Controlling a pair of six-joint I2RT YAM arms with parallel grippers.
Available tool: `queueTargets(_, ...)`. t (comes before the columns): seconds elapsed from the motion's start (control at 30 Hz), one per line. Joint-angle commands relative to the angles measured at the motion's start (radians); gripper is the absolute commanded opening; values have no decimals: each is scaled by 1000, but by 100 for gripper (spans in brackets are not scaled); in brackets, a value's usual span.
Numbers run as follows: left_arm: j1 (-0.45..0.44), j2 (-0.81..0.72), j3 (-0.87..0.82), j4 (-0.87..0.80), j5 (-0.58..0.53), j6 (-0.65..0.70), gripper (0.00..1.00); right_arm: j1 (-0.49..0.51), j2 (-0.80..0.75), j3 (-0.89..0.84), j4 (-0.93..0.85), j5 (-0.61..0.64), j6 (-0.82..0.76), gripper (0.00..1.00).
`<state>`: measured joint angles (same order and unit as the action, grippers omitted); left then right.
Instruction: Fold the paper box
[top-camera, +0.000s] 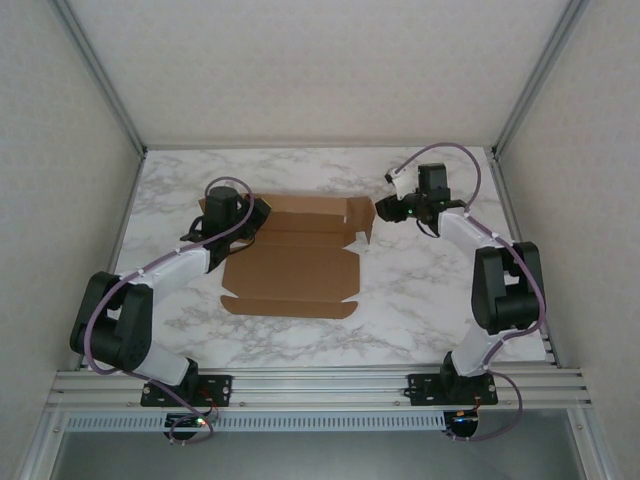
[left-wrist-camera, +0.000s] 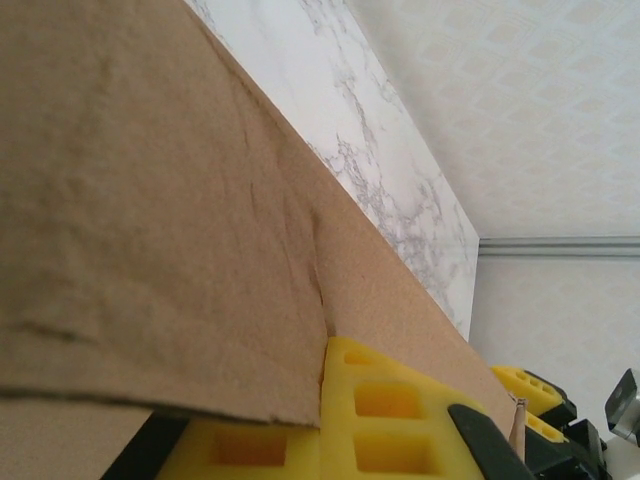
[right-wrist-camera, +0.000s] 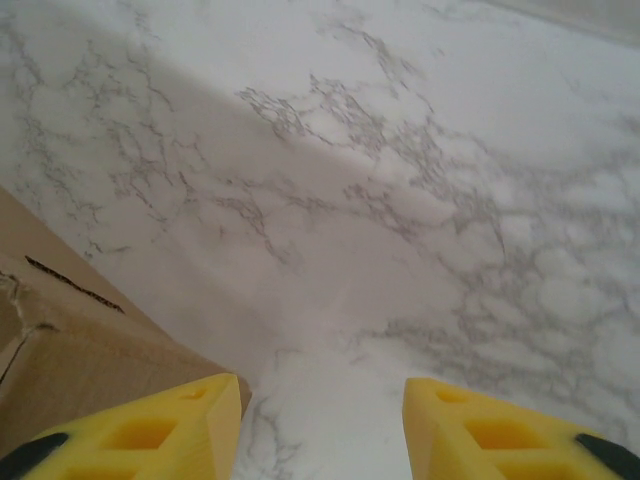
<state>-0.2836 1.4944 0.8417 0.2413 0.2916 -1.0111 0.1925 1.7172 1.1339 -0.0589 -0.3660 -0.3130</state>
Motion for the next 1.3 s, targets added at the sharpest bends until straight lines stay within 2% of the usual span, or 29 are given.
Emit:
queueTargets(0.0,13,30,-1,-96,-2,43,0,-1,32,-20,108,-54,-112,47)
queueTargets(0.13,13,36,0,-95,1,43,0,4,65,-1,84,-98,-126,47)
queueTargets(0.5,15,38,-1,-93,-3,44,0,49,18,-77,109,-205,-227,48)
queueTargets(1.03,16,28,-15,-82,-2,38,0,137,-39,-90,53,-215,-257,47)
queueTargets(1.27,15,26,-18,-79,0,35,0,190,-38,-94,57,-177,-247,48)
